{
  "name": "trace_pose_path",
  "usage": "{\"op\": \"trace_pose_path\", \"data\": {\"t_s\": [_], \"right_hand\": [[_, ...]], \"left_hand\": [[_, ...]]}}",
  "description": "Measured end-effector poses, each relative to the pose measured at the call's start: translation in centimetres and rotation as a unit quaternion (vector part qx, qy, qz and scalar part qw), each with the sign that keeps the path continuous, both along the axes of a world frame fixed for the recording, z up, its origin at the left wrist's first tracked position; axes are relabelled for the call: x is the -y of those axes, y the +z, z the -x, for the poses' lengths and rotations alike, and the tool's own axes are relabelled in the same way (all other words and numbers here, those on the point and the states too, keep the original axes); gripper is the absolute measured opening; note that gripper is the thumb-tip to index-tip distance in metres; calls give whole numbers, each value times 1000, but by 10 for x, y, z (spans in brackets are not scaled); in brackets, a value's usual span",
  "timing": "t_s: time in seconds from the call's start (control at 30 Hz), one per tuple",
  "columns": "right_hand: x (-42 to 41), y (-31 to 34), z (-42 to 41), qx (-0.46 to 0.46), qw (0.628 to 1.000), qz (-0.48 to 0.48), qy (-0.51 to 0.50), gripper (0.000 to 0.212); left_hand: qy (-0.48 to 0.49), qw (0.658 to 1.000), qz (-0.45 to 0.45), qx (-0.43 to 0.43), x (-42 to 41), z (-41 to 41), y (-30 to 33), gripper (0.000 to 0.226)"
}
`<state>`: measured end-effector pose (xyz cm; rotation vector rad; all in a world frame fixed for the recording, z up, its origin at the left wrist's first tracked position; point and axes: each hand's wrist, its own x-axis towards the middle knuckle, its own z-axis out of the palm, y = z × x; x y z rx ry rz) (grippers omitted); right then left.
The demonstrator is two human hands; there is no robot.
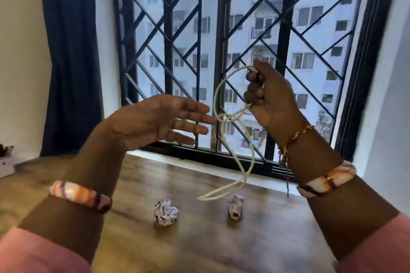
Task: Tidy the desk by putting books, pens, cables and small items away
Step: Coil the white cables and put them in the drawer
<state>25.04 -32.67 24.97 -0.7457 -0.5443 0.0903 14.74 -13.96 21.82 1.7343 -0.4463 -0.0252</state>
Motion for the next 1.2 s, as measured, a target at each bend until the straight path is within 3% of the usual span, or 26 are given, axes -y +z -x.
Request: {"op": "trace_pose_path", "data": {"t_s": [0.07,0.13,0.27,0.37,0.43,0.57,0.67,0.73,0.8,0.9,1.0,1.1,1.2], "right_hand": [[-3,-5,12,9,1000,12,-2,32],[-5,-9,21,11,1000,14,-1,29],[3,-12,25,-23,999,7,45,32],[8,-21,22,-59,994,-5,96,34],[5,-31,23,-71,992,1,102,33],[5,-49,28,21,992,119,27,25],[11,-58,30,116,964,240,15,18],[12,-63,34,129,950,277,70,15],[11,-68,40,146,940,295,87,14],[8,-72,45,194,925,324,43,15],[5,-70,48,219,914,339,21,20],[2,-70,49,206,912,354,14,21],[3,-76,39,166,902,396,-44,21]], "left_hand": [[103,994,-39,-3,38,4,-3,42],[182,980,-79,11,66,2,-11,39],[254,964,-61,55,76,10,-17,11],[268,959,-47,81,63,21,-16,11],[291,948,-85,95,62,25,-22,12],[362,910,-175,103,69,26,-39,18],[346,931,-76,92,64,30,-43,22],[314,947,30,64,61,32,-43,27],[319,945,65,34,58,34,-43,29],[352,933,-71,20,56,39,-43,29],[321,923,-208,32,55,43,-44,25],[333,903,-261,75,52,44,-47,9],[429,842,-278,171,37,48,-52,16]]}}
